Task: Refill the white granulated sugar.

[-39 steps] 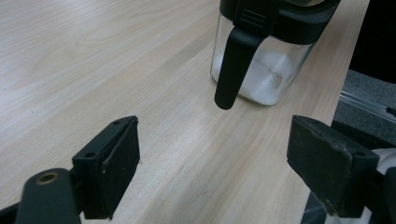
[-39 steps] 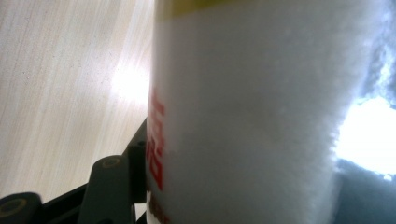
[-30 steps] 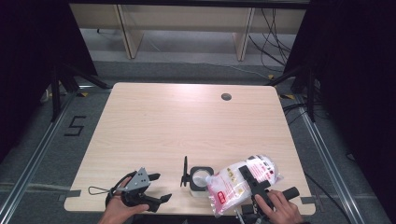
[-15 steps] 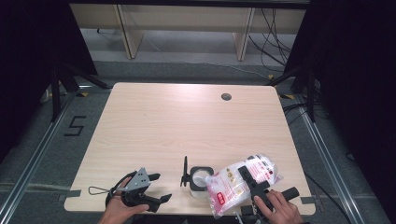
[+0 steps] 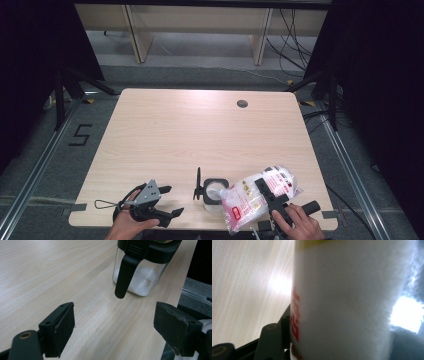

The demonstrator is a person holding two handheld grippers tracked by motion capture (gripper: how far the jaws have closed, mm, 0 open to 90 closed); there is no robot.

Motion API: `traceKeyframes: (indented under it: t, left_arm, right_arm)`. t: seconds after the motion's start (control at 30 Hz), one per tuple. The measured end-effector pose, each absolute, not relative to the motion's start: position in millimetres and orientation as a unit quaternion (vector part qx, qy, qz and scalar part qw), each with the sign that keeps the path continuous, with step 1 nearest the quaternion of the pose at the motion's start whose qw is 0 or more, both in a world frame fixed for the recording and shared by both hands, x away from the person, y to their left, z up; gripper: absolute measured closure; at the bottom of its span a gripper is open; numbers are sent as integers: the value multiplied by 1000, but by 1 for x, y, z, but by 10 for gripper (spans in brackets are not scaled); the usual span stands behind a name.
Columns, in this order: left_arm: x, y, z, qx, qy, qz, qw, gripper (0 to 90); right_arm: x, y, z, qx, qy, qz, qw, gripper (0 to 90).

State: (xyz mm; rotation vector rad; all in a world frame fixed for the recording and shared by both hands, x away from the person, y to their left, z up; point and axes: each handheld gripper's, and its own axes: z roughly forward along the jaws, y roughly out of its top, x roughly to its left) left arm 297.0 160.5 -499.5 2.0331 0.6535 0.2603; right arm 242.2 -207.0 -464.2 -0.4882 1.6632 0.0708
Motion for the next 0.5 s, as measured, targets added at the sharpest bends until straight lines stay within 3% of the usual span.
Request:
traceKeyframes:
  t: [0.5]
  left_arm:
    - [295, 158, -500, 823, 286, 99, 481, 168]
  right_arm:
    - [242, -207, -465, -217, 731, 32, 646, 434]
